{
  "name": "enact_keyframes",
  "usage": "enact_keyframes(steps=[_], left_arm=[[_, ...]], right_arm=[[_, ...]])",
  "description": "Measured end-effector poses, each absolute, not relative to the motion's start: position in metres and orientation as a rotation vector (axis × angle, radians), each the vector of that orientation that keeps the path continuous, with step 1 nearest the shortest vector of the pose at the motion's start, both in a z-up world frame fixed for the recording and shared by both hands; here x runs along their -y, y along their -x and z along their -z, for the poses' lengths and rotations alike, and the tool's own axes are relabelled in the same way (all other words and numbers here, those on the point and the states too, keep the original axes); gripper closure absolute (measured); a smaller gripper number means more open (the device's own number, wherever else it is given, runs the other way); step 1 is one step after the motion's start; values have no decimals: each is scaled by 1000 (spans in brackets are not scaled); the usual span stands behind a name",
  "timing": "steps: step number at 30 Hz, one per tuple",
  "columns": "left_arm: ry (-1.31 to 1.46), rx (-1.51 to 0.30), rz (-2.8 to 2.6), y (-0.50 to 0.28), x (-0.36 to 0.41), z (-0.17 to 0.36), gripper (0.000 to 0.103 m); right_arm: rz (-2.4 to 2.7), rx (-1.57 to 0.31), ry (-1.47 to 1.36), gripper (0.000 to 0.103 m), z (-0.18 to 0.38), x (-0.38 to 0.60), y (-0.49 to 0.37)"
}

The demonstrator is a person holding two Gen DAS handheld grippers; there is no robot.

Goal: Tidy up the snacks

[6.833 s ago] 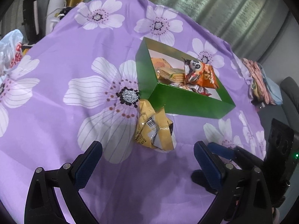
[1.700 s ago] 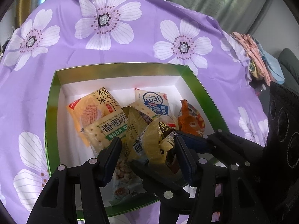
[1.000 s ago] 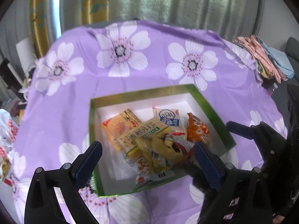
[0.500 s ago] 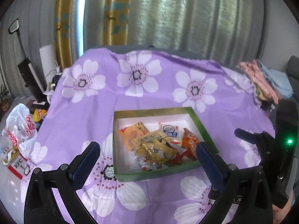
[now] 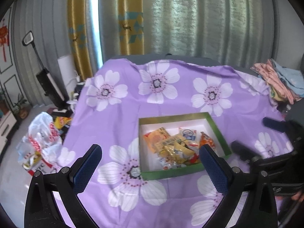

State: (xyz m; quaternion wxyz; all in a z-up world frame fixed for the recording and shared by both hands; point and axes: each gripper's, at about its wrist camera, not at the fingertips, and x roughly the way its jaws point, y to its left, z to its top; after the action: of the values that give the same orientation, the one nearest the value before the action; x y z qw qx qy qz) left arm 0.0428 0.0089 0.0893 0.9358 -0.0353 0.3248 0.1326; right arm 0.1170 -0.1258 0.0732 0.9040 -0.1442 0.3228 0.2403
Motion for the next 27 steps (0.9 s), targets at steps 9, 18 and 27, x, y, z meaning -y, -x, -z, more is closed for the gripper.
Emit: enact_keyframes(steps=[9, 18, 27], left_arm=[[70, -701, -329, -47, -14, -92, 1], [92, -729, -330, -52, -18, -89, 1], [75, -722, -337, -59, -16, -91, 1]], right_arm=[[-511, -646, 297, 0, -122, 135, -105], [-565, -658, 298, 0, -127, 124, -105], [-577, -670, 309, 0, -116, 116, -112]])
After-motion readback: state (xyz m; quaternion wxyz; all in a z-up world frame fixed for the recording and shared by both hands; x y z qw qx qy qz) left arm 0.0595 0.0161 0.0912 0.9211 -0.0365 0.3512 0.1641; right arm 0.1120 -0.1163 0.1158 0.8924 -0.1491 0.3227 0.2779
